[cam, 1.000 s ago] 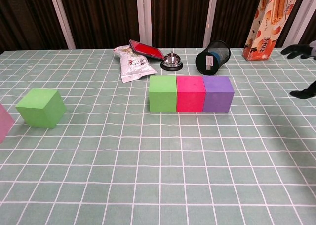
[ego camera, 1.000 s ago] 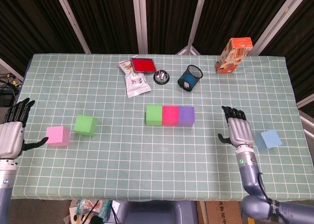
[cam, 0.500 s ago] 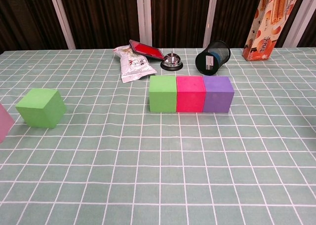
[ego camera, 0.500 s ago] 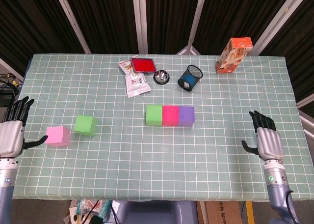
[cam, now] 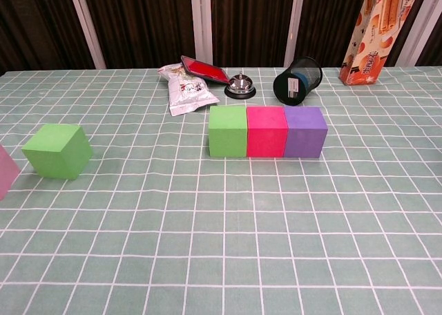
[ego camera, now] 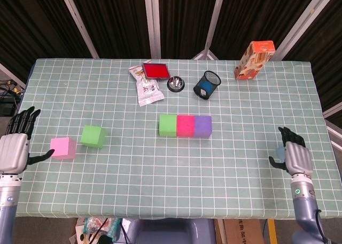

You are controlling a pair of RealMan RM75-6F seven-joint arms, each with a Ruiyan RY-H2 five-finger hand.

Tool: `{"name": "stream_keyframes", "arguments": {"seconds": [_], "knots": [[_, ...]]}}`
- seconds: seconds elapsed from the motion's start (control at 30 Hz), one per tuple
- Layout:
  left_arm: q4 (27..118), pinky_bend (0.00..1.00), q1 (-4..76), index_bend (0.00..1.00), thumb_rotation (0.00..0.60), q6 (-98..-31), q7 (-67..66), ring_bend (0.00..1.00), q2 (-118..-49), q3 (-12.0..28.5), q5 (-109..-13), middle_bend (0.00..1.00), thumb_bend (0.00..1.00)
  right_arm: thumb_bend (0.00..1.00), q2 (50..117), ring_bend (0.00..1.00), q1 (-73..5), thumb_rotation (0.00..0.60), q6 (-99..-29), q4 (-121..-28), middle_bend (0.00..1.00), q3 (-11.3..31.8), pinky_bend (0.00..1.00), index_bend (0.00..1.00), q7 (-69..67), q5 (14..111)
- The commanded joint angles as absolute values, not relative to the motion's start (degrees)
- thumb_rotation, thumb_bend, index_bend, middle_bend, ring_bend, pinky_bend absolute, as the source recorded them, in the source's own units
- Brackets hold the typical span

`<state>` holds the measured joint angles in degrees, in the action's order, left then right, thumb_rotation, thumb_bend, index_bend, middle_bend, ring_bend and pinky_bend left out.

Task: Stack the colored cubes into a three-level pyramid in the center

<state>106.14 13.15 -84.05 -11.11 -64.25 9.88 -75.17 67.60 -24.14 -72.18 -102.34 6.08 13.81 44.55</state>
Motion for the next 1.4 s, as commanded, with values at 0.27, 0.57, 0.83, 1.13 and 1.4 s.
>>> {"name": "stream_keyframes", "arguments": {"seconds": [0.27, 0.57, 0.83, 1.13, 1.4], "knots": [[106.31, 0.01, 13.05, 0.0, 0.6, -83.86, -10.53, 0.0, -63.91, 9.86, -75.34, 0.0, 0.05, 0.31, 70.23, 0.0, -24.88, 0.6, -68.65, -95.25, 0.0, 9.29, 0.0, 0.0, 16.46, 34.06], [106.33, 0.01, 13.01, 0.0, 0.6, -83.89, -10.94, 0.0, -64.02, 9.74, -75.53, 0.0, 0.05, 0.31, 70.37, 0.0, -25.51, 0.6, -64.98, -92.33, 0.0, 11.08, 0.0, 0.0, 17.56, 28.63], [106.21, 0.01, 13.05, 0.0, 0.6, -83.88, -11.29, 0.0, -64.2, 9.75, -75.56, 0.0, 0.05, 0.31, 71.25, 0.0, -26.16, 0.6, -62.64, -89.18, 0.0, 11.53, 0.0, 0.0, 19.06, 25.38], [106.23, 0.01, 13.04, 0.0, 0.6, -83.74, -11.41, 0.0, -64.25, 9.72, -75.46, 0.0, 0.05, 0.31, 72.1, 0.0, -26.95, 0.6, -59.99, -84.96, 0.0, 12.94, 0.0, 0.0, 19.91, 20.56], [106.36, 0.01, 13.05, 0.0, 0.6, -83.53, -11.53, 0.0, -64.14, 9.68, -75.31, 0.0, 0.05, 0.31, 71.63, 0.0, -27.09, 0.6, -57.17, -84.46, 0.09, 13.72, 0.0, 0.0, 20.07, 17.47]]}}
